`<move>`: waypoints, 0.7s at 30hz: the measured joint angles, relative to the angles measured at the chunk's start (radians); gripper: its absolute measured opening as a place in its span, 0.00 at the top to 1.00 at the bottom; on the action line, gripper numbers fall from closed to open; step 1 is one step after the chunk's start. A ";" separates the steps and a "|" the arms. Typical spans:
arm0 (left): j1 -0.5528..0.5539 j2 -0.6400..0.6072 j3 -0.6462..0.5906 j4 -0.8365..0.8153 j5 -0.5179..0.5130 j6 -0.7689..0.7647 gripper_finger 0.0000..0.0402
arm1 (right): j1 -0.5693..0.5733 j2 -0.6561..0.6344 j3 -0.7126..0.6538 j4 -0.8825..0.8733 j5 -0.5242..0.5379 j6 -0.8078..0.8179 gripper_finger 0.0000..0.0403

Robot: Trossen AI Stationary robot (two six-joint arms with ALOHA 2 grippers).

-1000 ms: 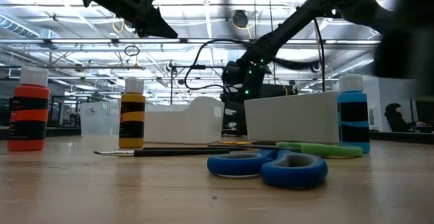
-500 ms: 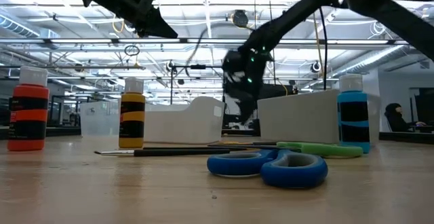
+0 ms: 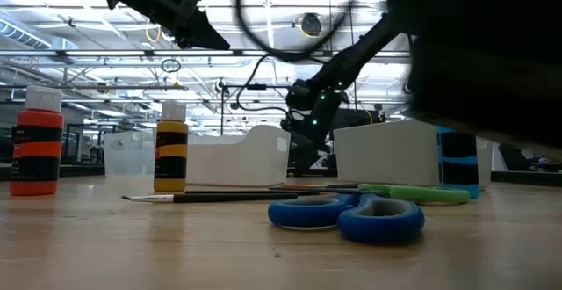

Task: Pick & Place Paint Supplies
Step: Put the yellow scissors into the transparent bin

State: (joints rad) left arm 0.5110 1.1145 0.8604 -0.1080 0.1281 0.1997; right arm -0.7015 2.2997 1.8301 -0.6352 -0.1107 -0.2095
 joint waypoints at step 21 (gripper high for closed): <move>0.000 0.000 0.000 -0.002 0.000 -0.002 0.90 | -0.032 0.038 0.001 0.165 -0.038 0.010 1.00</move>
State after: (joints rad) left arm 0.5110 1.1144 0.8604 -0.1101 0.1284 0.1982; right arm -0.7339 2.3376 1.8312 -0.4706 -0.1483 -0.1999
